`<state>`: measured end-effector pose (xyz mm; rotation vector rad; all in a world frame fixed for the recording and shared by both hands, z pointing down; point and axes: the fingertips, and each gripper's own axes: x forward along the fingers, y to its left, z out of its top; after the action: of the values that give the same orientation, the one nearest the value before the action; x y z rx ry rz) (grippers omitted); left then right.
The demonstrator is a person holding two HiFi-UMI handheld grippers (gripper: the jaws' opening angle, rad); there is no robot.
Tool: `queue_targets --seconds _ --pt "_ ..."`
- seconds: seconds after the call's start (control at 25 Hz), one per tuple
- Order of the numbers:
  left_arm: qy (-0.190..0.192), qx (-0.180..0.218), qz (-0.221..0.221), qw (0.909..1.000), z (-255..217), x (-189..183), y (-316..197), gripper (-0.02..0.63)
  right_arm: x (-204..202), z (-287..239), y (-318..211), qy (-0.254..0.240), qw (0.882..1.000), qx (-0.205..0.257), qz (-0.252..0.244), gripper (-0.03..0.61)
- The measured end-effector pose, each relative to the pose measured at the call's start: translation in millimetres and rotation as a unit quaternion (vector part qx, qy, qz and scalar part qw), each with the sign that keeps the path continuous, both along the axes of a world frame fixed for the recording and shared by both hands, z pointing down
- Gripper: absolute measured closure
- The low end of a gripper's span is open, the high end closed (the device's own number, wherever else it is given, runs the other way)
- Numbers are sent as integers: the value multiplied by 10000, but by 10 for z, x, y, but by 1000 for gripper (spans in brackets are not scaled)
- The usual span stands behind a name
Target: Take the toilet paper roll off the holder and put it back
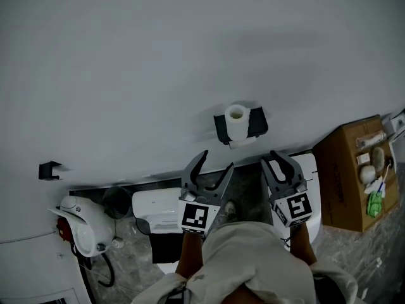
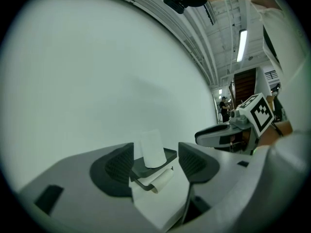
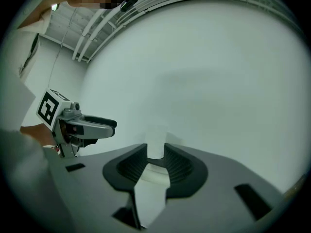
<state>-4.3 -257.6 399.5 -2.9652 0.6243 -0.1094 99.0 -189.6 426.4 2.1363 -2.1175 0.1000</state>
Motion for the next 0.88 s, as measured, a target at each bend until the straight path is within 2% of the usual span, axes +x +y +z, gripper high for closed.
queue_targets --seconds 0.88 --pt "-306 -220 580 9976 188 548 -363 318 253 31 -264 -18 9988 -82 481 474"
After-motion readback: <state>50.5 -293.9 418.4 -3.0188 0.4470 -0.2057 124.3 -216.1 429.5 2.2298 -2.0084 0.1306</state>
